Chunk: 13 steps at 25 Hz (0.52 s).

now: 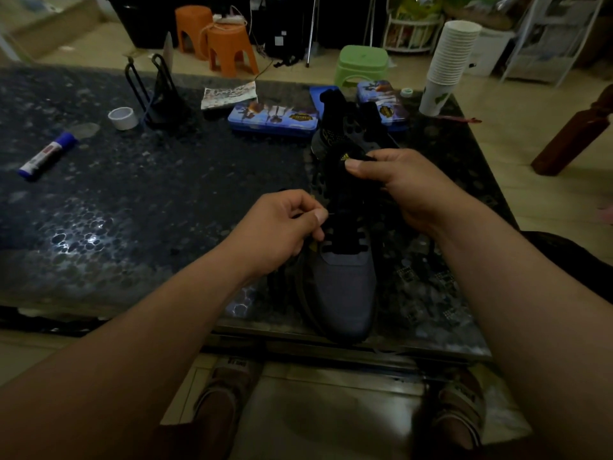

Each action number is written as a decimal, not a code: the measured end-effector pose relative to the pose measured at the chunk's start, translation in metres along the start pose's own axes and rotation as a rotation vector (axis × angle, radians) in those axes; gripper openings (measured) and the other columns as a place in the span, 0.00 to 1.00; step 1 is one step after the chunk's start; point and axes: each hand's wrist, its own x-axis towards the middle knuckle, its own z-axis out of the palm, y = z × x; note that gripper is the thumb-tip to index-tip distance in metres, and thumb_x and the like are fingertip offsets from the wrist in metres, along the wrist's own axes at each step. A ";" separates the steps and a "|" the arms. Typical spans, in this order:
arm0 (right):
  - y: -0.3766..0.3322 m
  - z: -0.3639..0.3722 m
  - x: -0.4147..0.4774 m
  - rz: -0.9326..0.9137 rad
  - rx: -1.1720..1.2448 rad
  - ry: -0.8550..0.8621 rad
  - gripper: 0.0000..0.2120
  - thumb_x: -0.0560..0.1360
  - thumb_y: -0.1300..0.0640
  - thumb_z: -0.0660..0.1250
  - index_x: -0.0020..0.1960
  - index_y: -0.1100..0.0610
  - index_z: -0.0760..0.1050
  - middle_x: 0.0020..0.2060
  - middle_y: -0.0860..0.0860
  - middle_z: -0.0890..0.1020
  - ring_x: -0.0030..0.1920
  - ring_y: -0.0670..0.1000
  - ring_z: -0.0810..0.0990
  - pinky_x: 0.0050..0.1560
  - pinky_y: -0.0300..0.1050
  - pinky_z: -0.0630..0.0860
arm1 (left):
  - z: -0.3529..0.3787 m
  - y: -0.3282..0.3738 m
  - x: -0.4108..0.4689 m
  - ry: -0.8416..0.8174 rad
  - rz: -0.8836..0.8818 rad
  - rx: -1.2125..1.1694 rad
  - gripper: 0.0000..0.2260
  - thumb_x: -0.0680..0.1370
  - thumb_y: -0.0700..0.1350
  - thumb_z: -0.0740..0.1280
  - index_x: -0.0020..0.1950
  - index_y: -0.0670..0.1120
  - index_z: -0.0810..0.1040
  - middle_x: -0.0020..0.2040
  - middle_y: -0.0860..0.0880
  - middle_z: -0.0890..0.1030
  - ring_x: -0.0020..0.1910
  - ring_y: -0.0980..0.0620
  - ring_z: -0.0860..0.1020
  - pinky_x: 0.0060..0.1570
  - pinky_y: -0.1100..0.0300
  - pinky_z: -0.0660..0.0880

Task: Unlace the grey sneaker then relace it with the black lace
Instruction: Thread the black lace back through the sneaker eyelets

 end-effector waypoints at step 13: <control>0.000 0.004 -0.003 0.015 0.030 0.040 0.09 0.79 0.60 0.72 0.55 0.64 0.83 0.43 0.53 0.88 0.43 0.50 0.88 0.40 0.37 0.81 | 0.003 0.001 0.002 -0.029 -0.017 0.035 0.07 0.85 0.43 0.65 0.49 0.43 0.79 0.36 0.48 0.83 0.28 0.52 0.72 0.31 0.59 0.71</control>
